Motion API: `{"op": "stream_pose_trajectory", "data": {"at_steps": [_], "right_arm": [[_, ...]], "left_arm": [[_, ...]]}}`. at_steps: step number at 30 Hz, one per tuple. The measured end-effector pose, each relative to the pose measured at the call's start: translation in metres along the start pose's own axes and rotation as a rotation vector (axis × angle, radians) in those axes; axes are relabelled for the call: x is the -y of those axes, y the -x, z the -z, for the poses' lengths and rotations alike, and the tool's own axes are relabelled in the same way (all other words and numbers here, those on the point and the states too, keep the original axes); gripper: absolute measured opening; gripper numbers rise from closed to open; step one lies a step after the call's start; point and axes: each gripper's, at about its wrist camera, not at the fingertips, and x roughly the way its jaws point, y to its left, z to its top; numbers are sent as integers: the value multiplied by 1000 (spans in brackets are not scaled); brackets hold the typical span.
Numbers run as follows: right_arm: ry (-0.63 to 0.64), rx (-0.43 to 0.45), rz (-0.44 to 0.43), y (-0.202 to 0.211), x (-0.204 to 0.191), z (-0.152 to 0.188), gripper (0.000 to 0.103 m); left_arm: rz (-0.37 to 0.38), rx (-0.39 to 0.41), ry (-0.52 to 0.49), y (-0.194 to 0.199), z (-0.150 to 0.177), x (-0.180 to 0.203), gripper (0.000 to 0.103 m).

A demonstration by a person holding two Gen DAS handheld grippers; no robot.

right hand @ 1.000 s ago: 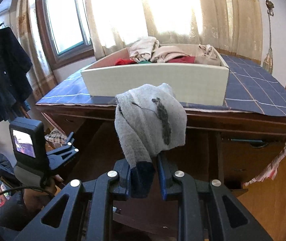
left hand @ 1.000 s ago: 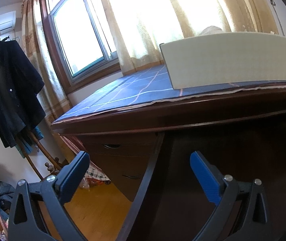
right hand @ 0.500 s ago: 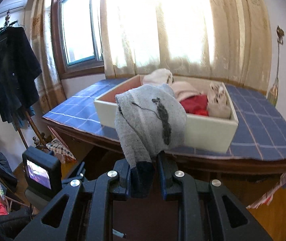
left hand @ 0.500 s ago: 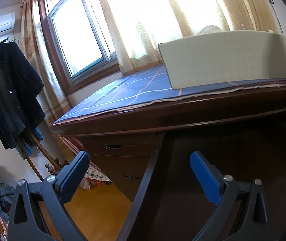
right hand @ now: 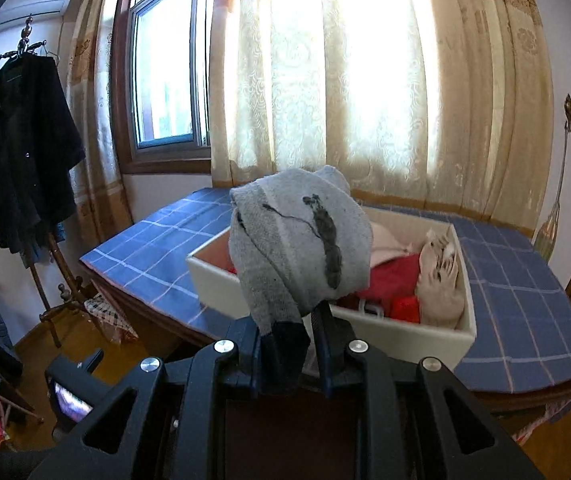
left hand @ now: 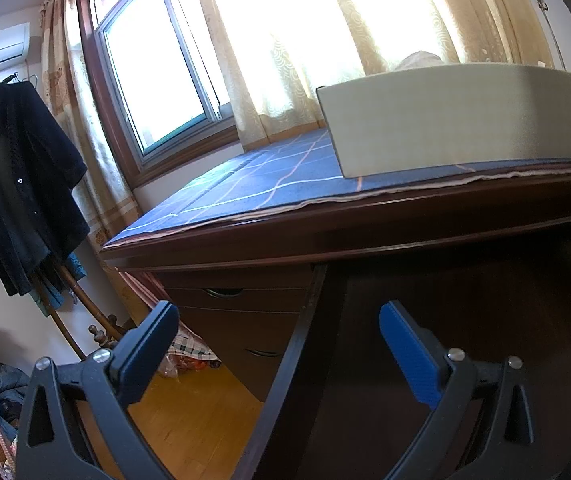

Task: Take underwear out of drawer
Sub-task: 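Lift the grey sock out of the drawer and over the cream box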

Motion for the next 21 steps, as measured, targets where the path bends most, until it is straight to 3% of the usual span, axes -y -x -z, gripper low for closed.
{"op": "stream_pose_trajectory", "data": {"at_steps": [11, 21], "right_arm": [[43, 3, 81, -39, 8, -39, 23], [65, -80, 177, -102, 23, -53, 23]], "left_arm": [[8, -2, 4, -1, 0, 1, 102], [19, -3, 11, -1, 0, -1, 102]]}}
